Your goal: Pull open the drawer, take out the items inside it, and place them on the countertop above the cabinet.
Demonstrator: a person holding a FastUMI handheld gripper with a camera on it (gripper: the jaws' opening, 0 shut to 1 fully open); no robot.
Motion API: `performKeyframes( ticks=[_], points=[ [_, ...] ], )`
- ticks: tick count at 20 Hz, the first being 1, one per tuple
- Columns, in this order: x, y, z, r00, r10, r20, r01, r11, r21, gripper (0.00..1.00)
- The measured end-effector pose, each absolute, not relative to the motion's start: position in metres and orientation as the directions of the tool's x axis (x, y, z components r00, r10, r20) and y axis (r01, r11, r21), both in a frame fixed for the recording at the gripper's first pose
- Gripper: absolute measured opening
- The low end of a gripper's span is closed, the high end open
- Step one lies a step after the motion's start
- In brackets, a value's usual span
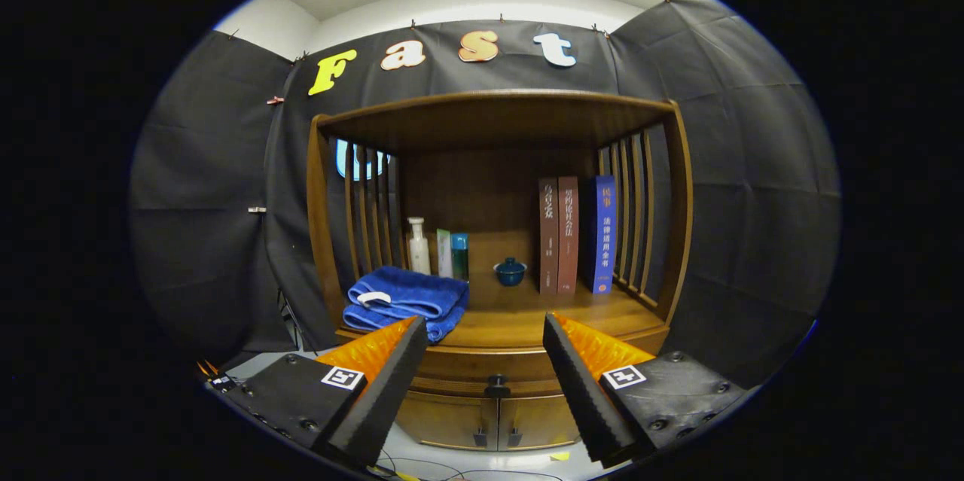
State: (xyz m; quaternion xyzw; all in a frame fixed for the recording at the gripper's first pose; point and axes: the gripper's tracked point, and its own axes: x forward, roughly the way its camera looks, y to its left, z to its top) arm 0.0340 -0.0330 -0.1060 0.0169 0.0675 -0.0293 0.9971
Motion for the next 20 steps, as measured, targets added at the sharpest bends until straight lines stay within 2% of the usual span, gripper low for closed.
performKeyframes(
  ticks=[16,20],
  points=[
    [0.11,-0.056,-0.285,0.915,-0.116,-0.385,0.134,0.991,0.019,1.0],
    [0.127,-0.056,-0.312,0.894,-0.113,-0.434,0.148,0.988,0.047,0.94]
  ],
)
